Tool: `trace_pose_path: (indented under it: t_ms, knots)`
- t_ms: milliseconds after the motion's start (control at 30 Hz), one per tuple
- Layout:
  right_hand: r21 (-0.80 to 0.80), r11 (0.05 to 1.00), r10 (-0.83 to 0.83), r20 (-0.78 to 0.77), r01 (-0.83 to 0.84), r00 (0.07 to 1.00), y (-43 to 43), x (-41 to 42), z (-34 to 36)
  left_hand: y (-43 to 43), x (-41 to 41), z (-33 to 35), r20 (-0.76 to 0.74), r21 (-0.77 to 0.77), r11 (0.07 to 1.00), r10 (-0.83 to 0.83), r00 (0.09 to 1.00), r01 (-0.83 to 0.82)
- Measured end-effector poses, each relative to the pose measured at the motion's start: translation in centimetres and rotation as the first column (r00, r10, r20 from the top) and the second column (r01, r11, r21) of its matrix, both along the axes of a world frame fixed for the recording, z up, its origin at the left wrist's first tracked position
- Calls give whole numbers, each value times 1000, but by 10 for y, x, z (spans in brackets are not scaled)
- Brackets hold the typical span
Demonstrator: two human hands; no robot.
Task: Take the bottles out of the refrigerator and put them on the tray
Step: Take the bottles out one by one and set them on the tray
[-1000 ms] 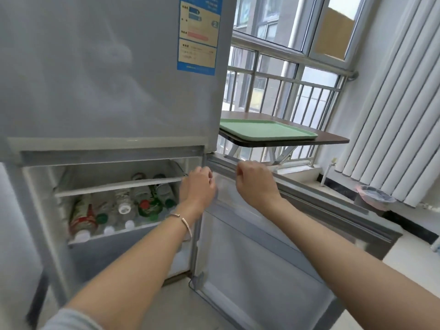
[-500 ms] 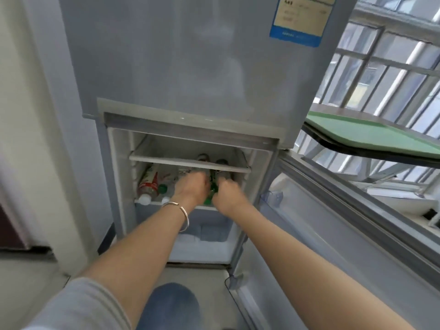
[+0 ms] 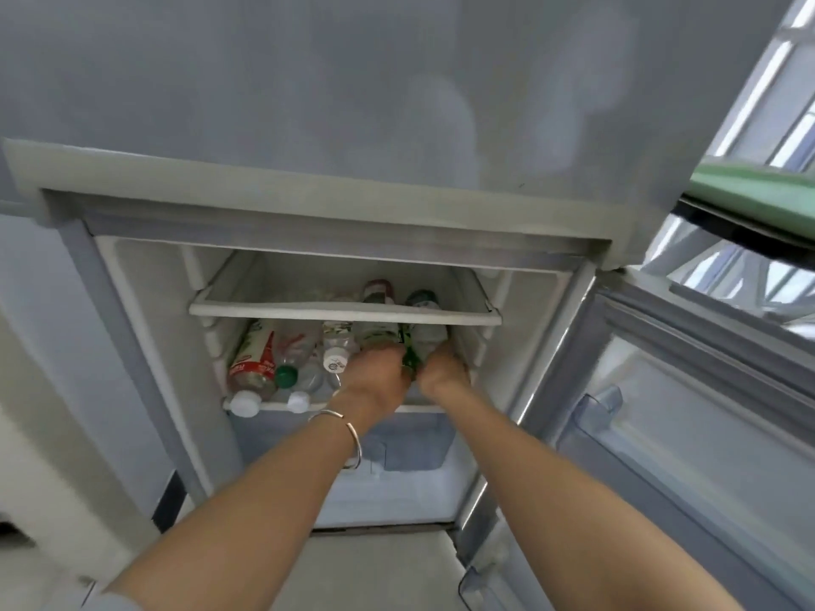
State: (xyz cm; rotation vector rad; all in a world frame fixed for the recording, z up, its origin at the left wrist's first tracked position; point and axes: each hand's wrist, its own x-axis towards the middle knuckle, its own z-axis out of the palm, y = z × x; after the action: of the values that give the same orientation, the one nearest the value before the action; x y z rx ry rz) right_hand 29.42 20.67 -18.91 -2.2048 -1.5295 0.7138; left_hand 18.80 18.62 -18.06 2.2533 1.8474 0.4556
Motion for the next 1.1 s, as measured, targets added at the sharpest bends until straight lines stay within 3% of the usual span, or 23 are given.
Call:
trace_pose_path:
  t_ms: [167,333,533,700,867,967,1100]
  knots:
    - [54,993,-96,-211,109,973,12,4,-21,17,0,-15,-18,47,999,-12,1000,13]
    - [32,997,-54,-255,64,965,0,3,-24,14,0,-13,-56,38,999,-21,998,23]
    - [191,976,-42,-303,104,952,-29,1,-7,0,4,-3,-57,60,998,7,998,-4]
    - [217,975,-7,-213,54,977,-73,-1,22,-21,5,8,-46,59,998,27,999,-24]
    - [238,968,77,1,-76,997,-117,9,65,-42,3,23,147,-25,1000,12,989,-8]
    - [291,930,166,209,-223,964,-133,15,102,-53,2,35,247,-69,997,-16,969,34]
    - [324,852,286,368,-411,885,-157,11,140,-73,2,51,329,-94,990,-72,941,108]
